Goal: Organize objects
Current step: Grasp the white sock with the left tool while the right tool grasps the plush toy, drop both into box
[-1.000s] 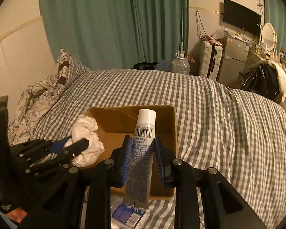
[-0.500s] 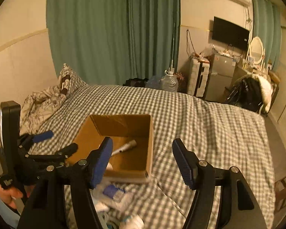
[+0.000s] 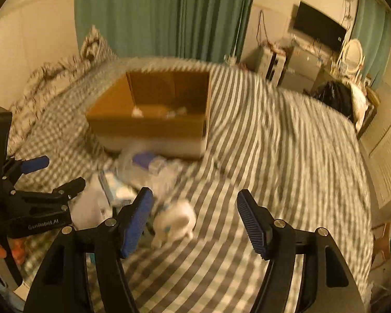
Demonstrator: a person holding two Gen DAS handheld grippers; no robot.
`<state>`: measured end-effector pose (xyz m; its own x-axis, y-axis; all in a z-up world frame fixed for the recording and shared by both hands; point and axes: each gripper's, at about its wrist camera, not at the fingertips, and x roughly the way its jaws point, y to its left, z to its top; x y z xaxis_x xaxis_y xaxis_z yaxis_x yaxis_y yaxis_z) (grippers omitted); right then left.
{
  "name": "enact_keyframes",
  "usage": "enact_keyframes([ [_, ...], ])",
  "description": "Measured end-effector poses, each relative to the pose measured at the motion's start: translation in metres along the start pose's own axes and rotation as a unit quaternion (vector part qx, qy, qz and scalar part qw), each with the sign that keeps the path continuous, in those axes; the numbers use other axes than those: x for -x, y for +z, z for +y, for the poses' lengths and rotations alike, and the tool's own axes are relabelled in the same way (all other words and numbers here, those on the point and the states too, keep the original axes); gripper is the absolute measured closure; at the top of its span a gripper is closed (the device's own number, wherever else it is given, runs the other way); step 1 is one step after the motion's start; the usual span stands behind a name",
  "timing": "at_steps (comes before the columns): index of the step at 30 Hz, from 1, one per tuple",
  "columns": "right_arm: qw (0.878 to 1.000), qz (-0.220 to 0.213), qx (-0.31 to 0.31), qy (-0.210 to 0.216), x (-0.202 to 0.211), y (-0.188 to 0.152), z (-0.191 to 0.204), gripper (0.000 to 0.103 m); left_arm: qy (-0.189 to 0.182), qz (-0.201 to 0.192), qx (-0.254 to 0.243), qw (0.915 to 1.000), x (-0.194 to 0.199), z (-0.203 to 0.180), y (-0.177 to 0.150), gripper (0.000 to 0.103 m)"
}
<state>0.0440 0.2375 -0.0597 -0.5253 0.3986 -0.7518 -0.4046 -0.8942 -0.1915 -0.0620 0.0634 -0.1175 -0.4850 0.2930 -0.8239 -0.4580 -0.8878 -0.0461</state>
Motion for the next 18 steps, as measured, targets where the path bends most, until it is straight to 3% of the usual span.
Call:
enact_keyframes([
  [4, 1.000, 0.024, -0.006, 0.006, -0.020, -0.014, 0.001, 0.036, -0.002, 0.026, -0.011, 0.9996, -0.019, -0.005, -0.018, 0.011],
  [12, 0.999, 0.054, -0.001, 0.009, -0.045, -0.023, 0.007, 0.036, -0.039, 0.049, -0.029, 0.9976, -0.038, -0.019, -0.031, 0.011],
  [14, 0.998, 0.055, 0.000, 0.010, -0.046, -0.022, 0.008, 0.038, -0.050, 0.056, -0.030, 0.9967, -0.041, -0.020, -0.031, 0.023],
  [16, 0.998, 0.053, 0.003, 0.014, -0.044, -0.022, 0.009, 0.048, -0.067, 0.063, -0.030, 0.9953, -0.042, -0.019, -0.031, 0.036],
  [18, 0.998, 0.052, 0.007, 0.018, -0.041, -0.020, 0.011, 0.061, -0.071, 0.065, -0.034, 0.9948, -0.040, -0.019, -0.031, 0.042],
])
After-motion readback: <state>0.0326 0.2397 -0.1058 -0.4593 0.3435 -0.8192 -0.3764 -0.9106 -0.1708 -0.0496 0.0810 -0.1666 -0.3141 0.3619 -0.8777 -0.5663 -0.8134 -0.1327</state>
